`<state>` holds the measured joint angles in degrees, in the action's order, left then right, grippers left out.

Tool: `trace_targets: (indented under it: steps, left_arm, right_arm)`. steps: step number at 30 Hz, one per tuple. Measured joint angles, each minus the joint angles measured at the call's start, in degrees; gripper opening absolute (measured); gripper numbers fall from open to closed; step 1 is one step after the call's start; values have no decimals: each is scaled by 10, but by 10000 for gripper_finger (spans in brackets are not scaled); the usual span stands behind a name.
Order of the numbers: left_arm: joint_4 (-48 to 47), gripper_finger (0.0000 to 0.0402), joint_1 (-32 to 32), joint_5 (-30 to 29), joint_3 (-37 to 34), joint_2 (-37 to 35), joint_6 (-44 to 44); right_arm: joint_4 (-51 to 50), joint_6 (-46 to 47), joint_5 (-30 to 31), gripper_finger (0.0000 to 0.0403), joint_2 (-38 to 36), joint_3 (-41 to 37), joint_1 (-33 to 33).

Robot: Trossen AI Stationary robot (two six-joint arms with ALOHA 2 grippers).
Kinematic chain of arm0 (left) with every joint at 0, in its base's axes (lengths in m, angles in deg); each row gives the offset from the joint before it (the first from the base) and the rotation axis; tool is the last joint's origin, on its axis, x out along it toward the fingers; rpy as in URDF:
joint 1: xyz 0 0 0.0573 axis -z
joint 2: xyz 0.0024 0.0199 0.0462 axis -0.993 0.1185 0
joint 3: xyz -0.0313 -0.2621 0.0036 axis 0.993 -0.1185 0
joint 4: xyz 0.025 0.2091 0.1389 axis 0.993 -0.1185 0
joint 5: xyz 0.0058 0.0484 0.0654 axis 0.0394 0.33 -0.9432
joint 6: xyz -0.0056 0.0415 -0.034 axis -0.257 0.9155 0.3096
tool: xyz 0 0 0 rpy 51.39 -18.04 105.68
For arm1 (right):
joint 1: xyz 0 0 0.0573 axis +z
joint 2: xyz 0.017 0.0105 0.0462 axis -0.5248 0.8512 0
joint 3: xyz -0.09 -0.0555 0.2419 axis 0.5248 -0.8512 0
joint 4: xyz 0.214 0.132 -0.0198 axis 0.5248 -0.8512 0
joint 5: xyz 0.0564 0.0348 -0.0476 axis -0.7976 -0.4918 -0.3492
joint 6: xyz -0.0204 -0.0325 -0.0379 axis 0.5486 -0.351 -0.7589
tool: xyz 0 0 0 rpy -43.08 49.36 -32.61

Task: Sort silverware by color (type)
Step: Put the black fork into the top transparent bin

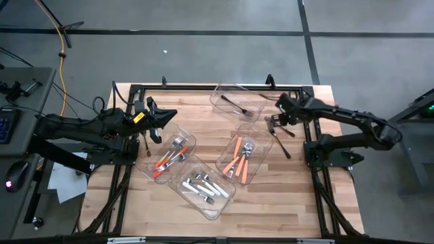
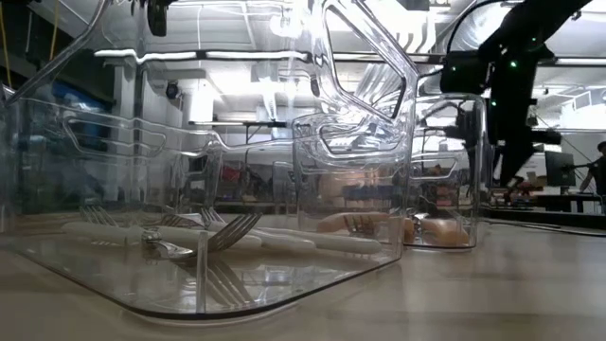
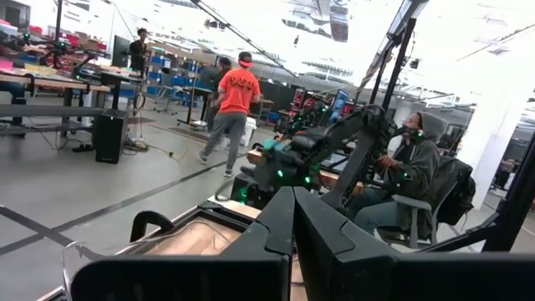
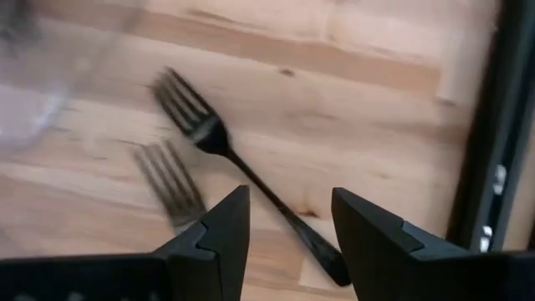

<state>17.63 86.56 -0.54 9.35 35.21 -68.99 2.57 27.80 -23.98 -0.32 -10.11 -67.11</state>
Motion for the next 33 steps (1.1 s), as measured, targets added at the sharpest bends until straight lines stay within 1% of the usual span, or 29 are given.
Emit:
trace_targets:
  steps: [3,7,10,14,21,25,27,30,33]
  left_arm:
    - [0,0,0,0,0,0,0]
    - [0,0,0,0,0,0,0]
    - [0,0,0,0,0,0,0]
    - [0,0,0,0,0,0,0]
    - [0,0,0,0,0,0,0]
    - [0,0,0,0,0,0,0]
    - [0,0,0,0,0,0,0]
    - [0,0,0,0,0,0,-1]
    - [0,0,0,0,0,0,-1]
  right_arm:
    - [0,-64,-39,153,0,25,-39]
    - [0,-168,-121,153,0,52,-92]
    - [0,-219,-166,153,0,65,-120]
    - [0,-246,-183,153,0,78,-140]
    - [4,-248,-194,153,9,81,-148]
    - [5,-265,-249,153,51,81,-148]
    - [5,-278,-245,153,80,81,-147]
    - [5,-288,-219,153,123,81,-151]
    - [4,-327,-220,153,160,81,-153]
